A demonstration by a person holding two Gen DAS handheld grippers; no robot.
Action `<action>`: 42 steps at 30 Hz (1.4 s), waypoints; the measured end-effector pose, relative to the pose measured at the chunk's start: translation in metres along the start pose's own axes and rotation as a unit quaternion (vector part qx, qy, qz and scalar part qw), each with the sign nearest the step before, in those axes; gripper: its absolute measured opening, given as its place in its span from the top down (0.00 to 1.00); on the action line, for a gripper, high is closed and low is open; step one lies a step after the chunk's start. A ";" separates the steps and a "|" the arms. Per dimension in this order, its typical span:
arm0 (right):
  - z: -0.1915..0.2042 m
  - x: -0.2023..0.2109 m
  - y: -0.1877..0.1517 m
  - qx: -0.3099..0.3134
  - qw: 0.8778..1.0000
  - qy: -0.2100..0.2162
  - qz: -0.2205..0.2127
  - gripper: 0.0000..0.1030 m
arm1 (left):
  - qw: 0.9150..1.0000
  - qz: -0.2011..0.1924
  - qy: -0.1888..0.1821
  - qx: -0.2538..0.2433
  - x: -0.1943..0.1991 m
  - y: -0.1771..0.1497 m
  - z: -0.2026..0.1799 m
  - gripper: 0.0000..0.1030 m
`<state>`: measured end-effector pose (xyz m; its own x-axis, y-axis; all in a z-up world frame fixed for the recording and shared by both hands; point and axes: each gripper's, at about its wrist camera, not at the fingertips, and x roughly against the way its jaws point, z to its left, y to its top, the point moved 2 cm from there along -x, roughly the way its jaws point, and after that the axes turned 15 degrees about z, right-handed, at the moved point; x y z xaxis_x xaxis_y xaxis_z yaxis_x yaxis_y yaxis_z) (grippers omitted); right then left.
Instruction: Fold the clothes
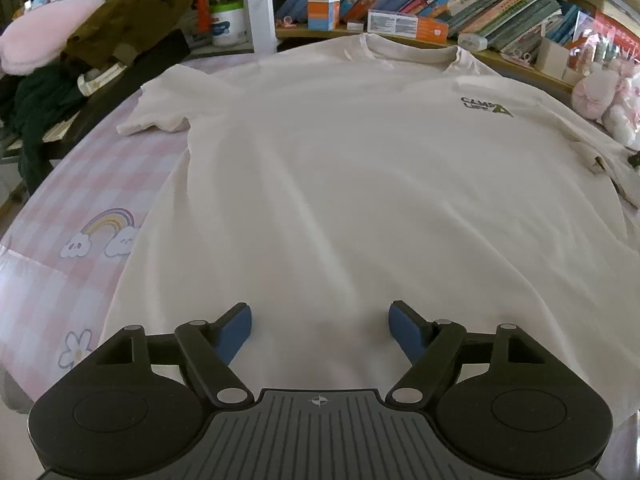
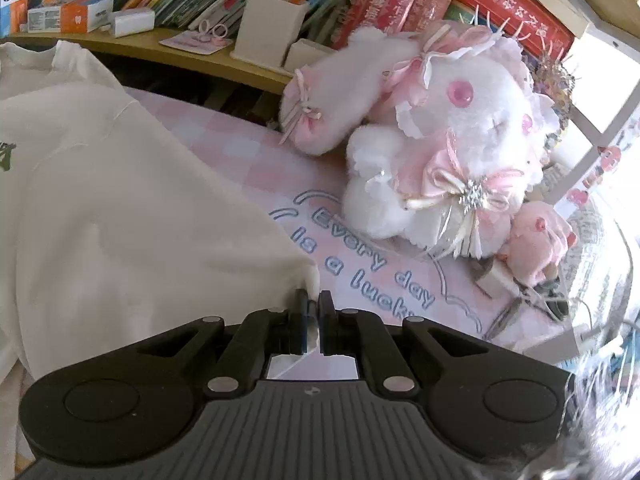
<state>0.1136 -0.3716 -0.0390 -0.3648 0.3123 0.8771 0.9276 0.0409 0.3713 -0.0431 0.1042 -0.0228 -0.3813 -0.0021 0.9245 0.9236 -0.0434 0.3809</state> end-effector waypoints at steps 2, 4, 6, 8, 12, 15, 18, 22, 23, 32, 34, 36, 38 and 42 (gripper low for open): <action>-0.005 -0.003 0.007 0.000 1.000 0.001 0.001 0.95 | 1.000 0.002 0.001 0.002 0.000 0.000 0.000 0.24; -0.014 -0.008 0.015 -0.019 1.000 0.011 0.006 0.95 | 1.000 0.004 0.003 0.004 0.001 -0.001 0.000 0.24; -0.021 -0.013 0.021 -0.035 0.999 0.022 0.011 0.95 | 1.000 0.006 0.005 0.006 0.002 -0.001 0.000 0.24; -0.023 -0.014 0.023 -0.032 0.999 0.020 0.009 0.94 | 1.000 0.007 0.005 0.008 0.002 -0.003 0.001 0.24; -0.022 -0.012 0.023 -0.026 1.000 -0.002 0.001 0.76 | 1.000 0.009 0.008 0.014 0.004 -0.005 0.001 0.22; -0.030 0.003 0.015 -0.063 0.997 0.025 -0.024 0.65 | 1.000 0.011 0.015 0.013 0.009 -0.007 0.000 0.23; -0.029 0.024 -0.001 -0.089 0.992 0.076 -0.044 0.63 | 1.000 -0.004 0.014 0.022 0.017 -0.011 0.002 0.23; -0.009 0.053 -0.034 -0.077 0.986 0.140 -0.047 0.62 | 0.999 -0.011 0.019 0.039 0.023 -0.014 0.013 0.23; -0.004 0.062 -0.045 -0.075 0.984 0.154 -0.048 0.62 | 0.999 -0.013 0.021 0.043 0.024 -0.014 0.015 0.23; 0.052 0.129 -0.155 -0.070 0.970 0.235 -0.013 0.50 | 0.999 -0.028 0.017 0.029 0.029 -0.016 0.043 0.23; 0.064 0.139 -0.175 -0.074 0.971 0.229 -0.002 0.48 | 0.999 -0.033 0.014 0.021 0.029 -0.017 0.049 0.23; 0.074 0.147 -0.190 -0.080 0.972 0.221 0.007 0.46 | 0.999 -0.039 0.007 0.014 0.030 -0.019 0.059 0.23; 0.084 0.154 -0.203 -0.087 0.973 0.212 0.017 0.46 | 0.999 -0.043 -0.003 0.006 0.031 -0.022 0.067 0.23; 0.103 0.169 -0.224 -0.102 0.973 0.203 0.026 0.46 | 0.999 -0.046 -0.020 -0.010 0.031 -0.029 0.083 0.23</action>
<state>-0.1479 -0.2305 -0.0051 -0.3583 -0.0942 0.9288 0.9255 -0.1662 0.3402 -0.0779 0.1882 -0.0037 -0.4627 0.0435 0.8854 0.8834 -0.0614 0.4646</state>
